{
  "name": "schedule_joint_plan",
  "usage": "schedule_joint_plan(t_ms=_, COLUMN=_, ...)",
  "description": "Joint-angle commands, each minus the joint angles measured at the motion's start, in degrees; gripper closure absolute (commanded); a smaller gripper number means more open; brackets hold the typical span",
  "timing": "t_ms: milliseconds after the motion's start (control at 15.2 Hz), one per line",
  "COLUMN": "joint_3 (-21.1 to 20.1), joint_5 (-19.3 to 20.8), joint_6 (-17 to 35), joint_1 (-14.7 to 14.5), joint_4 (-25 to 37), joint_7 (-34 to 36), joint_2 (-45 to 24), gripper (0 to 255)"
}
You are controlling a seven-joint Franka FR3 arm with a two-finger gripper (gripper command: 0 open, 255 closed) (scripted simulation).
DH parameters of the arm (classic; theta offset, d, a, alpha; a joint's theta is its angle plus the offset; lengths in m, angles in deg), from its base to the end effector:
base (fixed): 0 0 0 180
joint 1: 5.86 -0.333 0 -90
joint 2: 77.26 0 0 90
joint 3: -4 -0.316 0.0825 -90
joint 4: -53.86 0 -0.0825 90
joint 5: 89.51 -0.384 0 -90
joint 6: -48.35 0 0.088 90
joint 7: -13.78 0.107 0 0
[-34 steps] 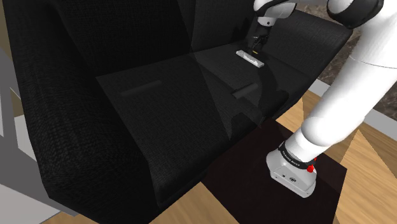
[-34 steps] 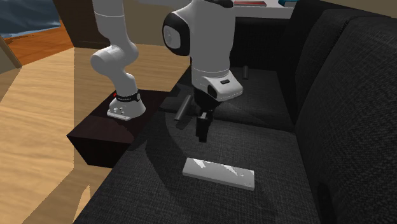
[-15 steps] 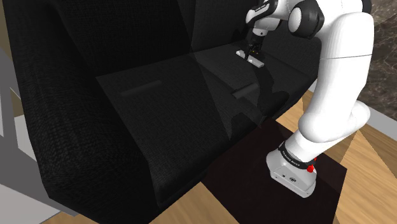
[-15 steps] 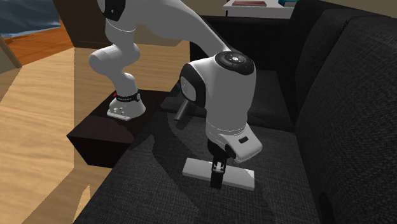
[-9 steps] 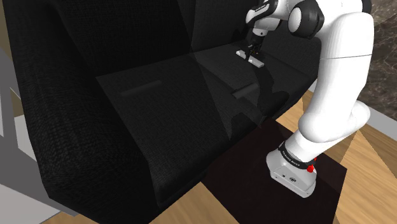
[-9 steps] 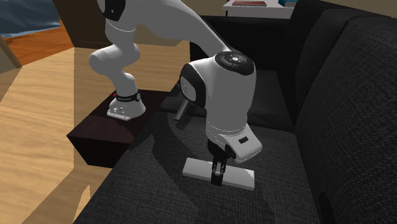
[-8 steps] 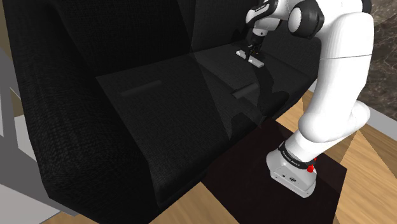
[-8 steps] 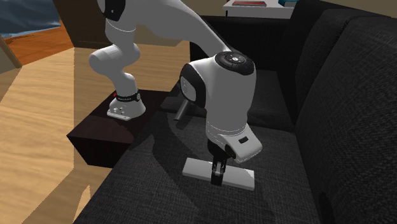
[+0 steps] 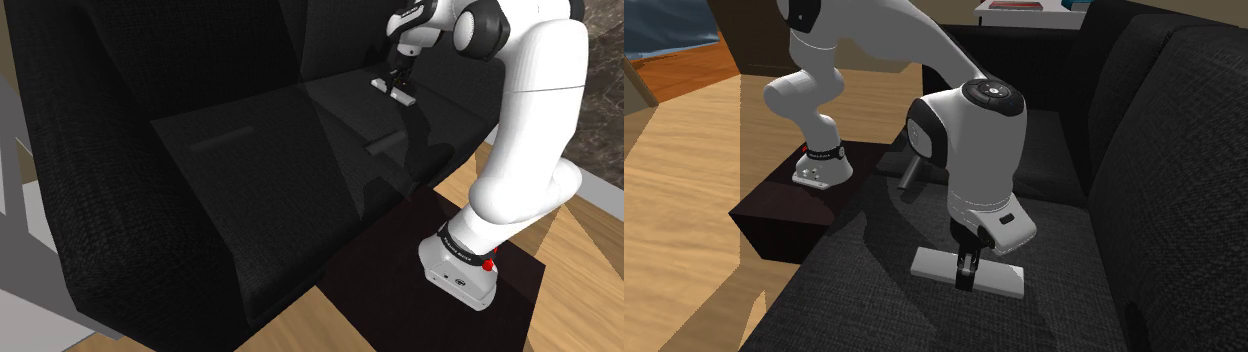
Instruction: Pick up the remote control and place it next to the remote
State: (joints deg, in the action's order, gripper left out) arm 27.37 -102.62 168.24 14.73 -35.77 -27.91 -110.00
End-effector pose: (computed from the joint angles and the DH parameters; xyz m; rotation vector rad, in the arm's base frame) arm 0.5339 -0.4422 0.3327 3.1198 -0.1476 -0.0097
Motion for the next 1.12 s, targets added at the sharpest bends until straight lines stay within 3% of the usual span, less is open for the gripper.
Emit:
schedule_joint_plan(t_ms=0, joint_3=0.1, joint_5=0.2, joint_6=-0.9, joint_1=-0.1, joint_4=0.5, joint_7=0.1, joint_2=0.5, gripper=255)
schedule_joint_plan(t_ms=1056, joint_3=1.2, joint_5=2.0, joint_6=-10.7, joint_1=-0.2, joint_4=6.9, joint_7=1.2, joint_2=4.2, gripper=255)
